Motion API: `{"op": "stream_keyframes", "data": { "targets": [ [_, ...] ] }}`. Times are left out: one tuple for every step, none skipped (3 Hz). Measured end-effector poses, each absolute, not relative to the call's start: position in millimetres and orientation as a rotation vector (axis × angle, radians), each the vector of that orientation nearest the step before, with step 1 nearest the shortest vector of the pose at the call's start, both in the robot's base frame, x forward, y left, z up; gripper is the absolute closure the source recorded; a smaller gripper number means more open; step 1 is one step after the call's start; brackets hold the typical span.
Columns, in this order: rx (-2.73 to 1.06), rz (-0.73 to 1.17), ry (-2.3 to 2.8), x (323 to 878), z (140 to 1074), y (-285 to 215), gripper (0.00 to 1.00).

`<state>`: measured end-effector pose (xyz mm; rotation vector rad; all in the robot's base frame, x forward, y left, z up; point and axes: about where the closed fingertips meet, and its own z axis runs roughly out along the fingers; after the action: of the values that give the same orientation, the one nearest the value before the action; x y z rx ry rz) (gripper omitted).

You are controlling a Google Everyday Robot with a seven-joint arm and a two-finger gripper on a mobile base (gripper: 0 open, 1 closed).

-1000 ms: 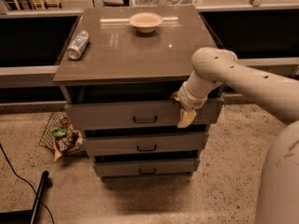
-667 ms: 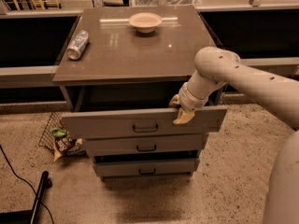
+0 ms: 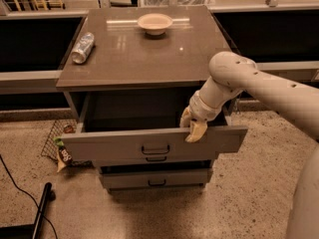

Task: Open middle drawer

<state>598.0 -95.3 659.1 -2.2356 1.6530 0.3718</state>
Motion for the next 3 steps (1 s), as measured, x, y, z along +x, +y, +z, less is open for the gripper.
{"op": "stream_keyframes", "data": {
  "targets": [
    [-2.236, 0.372, 1.653, 598.0, 659.1, -95.3, 0.82],
    [-2.236, 0.372, 1.653, 598.0, 659.1, -95.3, 0.58],
    [-2.238, 0.382, 1.653, 595.9, 659.4, -95.6, 0.35]
  ]
}}
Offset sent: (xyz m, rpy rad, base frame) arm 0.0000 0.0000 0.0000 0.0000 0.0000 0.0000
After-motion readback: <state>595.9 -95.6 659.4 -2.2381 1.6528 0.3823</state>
